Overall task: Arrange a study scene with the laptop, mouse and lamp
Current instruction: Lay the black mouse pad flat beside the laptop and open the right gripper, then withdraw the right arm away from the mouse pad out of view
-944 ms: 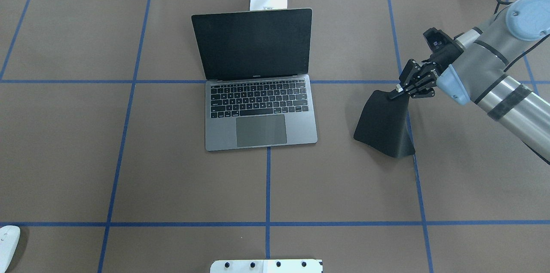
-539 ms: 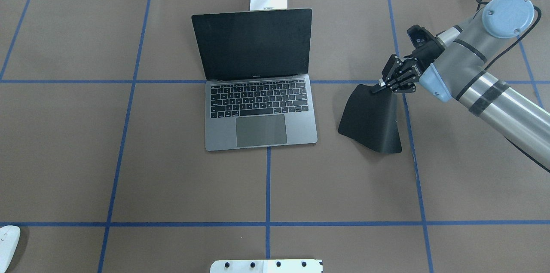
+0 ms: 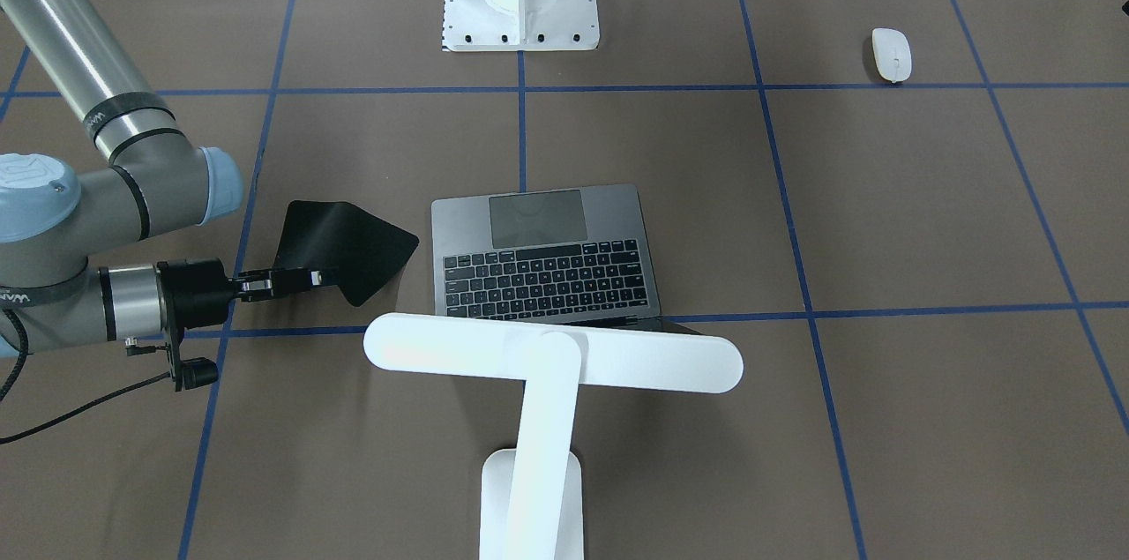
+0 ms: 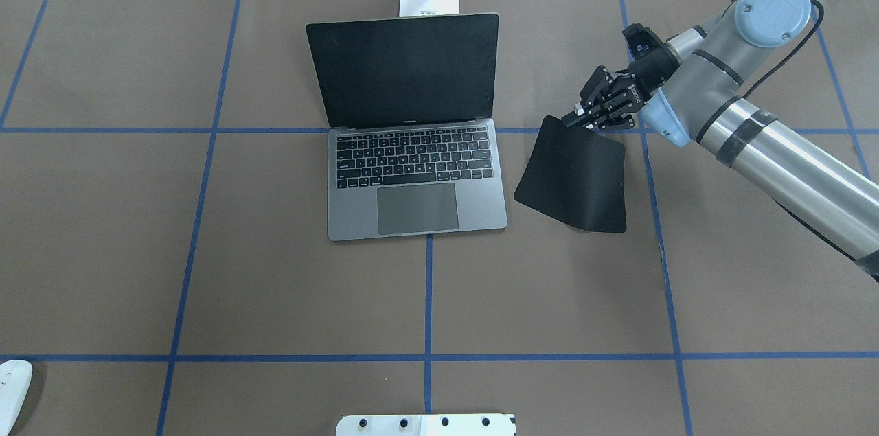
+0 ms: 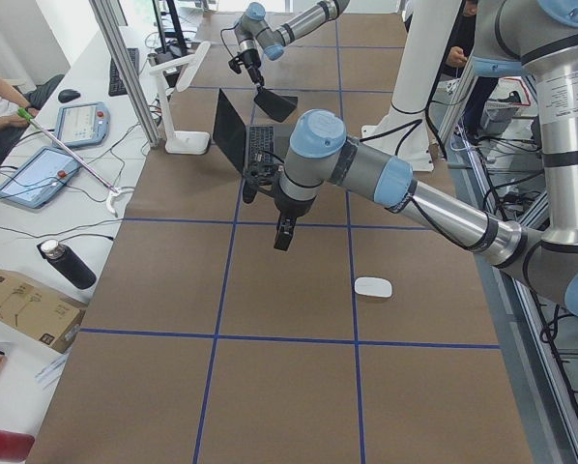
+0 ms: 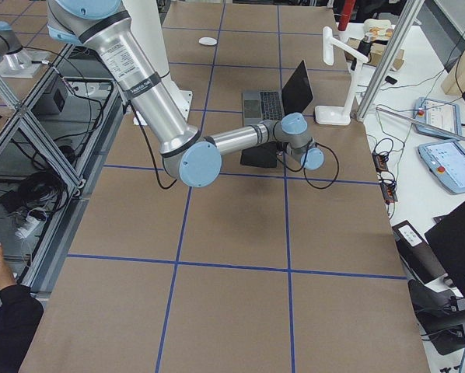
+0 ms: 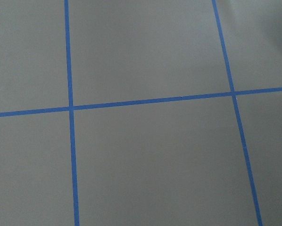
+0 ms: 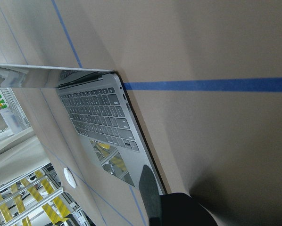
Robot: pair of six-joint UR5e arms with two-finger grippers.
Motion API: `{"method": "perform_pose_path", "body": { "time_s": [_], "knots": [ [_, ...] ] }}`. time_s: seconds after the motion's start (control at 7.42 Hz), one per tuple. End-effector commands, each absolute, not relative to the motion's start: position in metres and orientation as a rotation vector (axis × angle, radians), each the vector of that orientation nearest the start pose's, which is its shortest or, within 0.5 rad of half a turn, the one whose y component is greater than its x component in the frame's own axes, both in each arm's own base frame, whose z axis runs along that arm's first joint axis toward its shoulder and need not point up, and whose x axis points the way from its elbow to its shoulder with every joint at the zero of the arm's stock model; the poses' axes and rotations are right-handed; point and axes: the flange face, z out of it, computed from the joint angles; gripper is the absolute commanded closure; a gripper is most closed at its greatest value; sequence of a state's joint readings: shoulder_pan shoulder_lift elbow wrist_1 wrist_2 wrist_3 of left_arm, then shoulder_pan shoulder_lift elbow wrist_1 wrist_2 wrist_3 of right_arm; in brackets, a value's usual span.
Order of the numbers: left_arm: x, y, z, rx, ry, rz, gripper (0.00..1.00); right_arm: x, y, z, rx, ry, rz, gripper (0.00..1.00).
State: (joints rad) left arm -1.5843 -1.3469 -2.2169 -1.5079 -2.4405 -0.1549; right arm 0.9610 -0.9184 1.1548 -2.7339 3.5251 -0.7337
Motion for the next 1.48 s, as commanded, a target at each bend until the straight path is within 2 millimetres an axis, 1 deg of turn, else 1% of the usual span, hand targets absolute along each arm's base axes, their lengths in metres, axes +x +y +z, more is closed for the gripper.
{"method": "perform_pose_path", "body": {
  "time_s": [0.0, 0.13, 0.27, 0.4, 0.54, 0.67, 0.94, 1.08, 1.21, 1.35],
  "knots": [
    [-0.062, -0.379, 0.441, 0.274, 0.881, -0.001, 0.01, -0.386, -0.631, 0.450, -0.451, -1.750, -0.056, 0.00],
    [-0.062, -0.379, 0.442, 0.273, 0.881, -0.001, 0.01, -0.370, -0.644, 0.442, -0.420, -1.761, -0.046, 0.00],
    [-0.062, -0.379, 0.444, 0.270, 0.881, -0.003, 0.01, -0.360, -0.652, 0.435, -0.398, -1.770, -0.044, 0.00],
    [-0.062, -0.378, 0.443, 0.270, 0.881, -0.003, 0.01, -0.355, -0.660, 0.423, -0.378, -1.779, -0.049, 0.00],
    [-0.062, -0.371, 0.448, 0.257, 0.882, -0.008, 0.01, -0.340, -0.668, 0.422, -0.357, -1.782, -0.040, 0.00],
    [-0.063, -0.371, 0.447, 0.259, 0.882, -0.009, 0.01, -0.332, -0.671, 0.424, -0.349, -1.779, -0.034, 0.00],
    [-0.063, -0.370, 0.449, 0.255, 0.882, -0.011, 0.01, -0.296, -0.677, 0.437, -0.348, -1.720, -0.055, 0.00],
    [-0.063, -0.371, 0.450, 0.252, 0.882, -0.012, 0.01, -0.279, -0.676, 0.451, -0.351, -1.699, -0.045, 0.00],
    [-0.063, -0.371, 0.453, 0.248, 0.880, -0.015, 0.00, -0.266, -0.672, 0.469, -0.363, -1.680, -0.028, 0.00],
    [-0.063, -0.367, 0.457, 0.237, 0.880, -0.022, 0.01, -0.250, -0.662, 0.499, -0.391, -1.646, -0.008, 0.00]
  ]
}}
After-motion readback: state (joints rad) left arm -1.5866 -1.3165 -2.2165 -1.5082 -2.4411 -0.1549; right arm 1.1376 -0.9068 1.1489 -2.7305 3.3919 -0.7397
